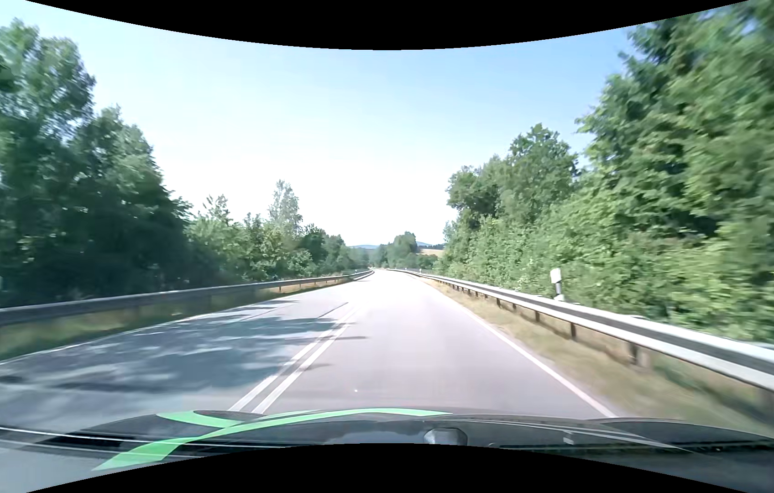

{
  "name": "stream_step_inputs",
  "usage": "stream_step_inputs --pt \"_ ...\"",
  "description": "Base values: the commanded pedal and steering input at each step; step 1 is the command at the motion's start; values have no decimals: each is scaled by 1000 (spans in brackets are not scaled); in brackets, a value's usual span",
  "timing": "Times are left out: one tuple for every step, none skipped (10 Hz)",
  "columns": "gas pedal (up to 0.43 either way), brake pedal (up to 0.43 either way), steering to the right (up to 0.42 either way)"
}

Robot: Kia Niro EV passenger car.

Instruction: Follow the waypoints while adhering to traffic rules and regulations

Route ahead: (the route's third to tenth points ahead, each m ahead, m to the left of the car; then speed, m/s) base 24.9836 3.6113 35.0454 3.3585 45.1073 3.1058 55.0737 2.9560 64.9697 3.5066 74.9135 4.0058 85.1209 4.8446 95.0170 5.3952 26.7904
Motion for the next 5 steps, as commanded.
stream_step_inputs --pt "177 0 -6" --pt "189 0 -7" --pt "189 0 -8" --pt "189 0 -8" --pt "189 0 -8"
